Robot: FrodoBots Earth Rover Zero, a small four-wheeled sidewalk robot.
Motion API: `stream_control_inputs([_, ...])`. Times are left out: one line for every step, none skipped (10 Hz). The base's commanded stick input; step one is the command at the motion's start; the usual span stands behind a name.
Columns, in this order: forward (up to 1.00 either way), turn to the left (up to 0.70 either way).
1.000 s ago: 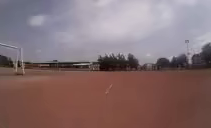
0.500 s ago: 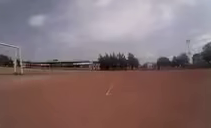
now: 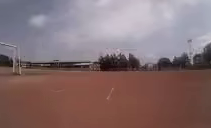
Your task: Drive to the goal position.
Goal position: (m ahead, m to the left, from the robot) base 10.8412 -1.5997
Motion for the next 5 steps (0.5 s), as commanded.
stream_control_inputs([0.63,-0.08])
stream_control_inputs([0.63,0.0])
stream_control_inputs([0.63,0.0])
stream_control_inputs([0.63,0.0])
stream_control_inputs([0.63,0.0])
